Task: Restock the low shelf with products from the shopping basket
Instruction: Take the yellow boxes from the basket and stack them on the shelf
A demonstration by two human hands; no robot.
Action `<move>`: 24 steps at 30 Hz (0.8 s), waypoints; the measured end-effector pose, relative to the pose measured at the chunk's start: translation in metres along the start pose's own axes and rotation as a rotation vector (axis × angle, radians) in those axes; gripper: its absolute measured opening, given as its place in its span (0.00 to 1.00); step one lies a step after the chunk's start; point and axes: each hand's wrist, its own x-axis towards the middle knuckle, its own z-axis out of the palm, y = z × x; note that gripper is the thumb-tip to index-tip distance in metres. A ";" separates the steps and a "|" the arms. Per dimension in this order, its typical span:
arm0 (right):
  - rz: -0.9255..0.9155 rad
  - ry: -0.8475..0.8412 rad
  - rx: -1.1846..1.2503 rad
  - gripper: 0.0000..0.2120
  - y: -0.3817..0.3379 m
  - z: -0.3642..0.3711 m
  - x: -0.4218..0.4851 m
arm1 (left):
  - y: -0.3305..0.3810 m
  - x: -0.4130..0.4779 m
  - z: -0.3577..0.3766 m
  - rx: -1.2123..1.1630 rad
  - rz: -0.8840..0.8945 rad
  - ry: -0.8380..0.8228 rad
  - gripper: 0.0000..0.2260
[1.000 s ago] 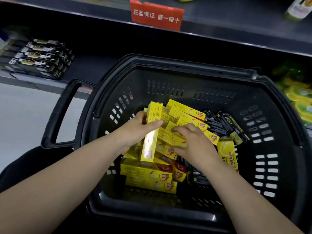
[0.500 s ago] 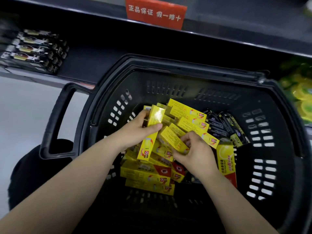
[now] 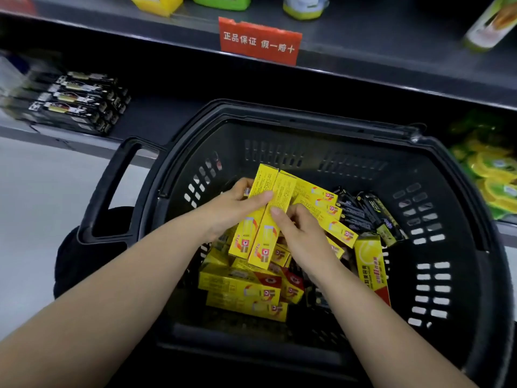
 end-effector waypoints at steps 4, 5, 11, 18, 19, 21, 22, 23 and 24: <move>0.009 -0.089 0.050 0.11 0.001 -0.007 -0.003 | 0.002 -0.003 0.004 0.004 -0.002 -0.038 0.23; 0.009 -0.081 0.081 0.09 0.001 -0.013 -0.003 | 0.003 -0.002 0.003 0.007 0.002 -0.042 0.25; -0.105 0.007 -0.599 0.14 0.021 -0.054 -0.003 | 0.004 0.001 -0.002 0.094 0.013 -0.005 0.27; -0.031 0.052 -0.873 0.26 0.039 -0.049 -0.006 | 0.011 0.012 0.004 0.121 0.068 -0.069 0.21; 0.011 0.072 -0.807 0.24 0.040 -0.054 -0.006 | 0.012 0.015 0.006 0.123 0.081 -0.079 0.21; 0.092 0.136 -0.601 0.17 0.041 -0.062 -0.010 | 0.016 0.021 0.013 0.129 0.103 -0.089 0.21; 0.136 0.171 -0.413 0.13 0.041 -0.066 -0.012 | 0.018 0.024 0.016 0.129 0.107 -0.091 0.21; 0.177 0.199 -0.169 0.10 0.040 -0.067 -0.014 | 0.019 0.027 0.019 0.127 0.108 -0.092 0.22; 0.216 0.220 0.068 0.09 0.038 -0.068 -0.015 | 0.021 0.030 0.022 0.124 0.108 -0.091 0.23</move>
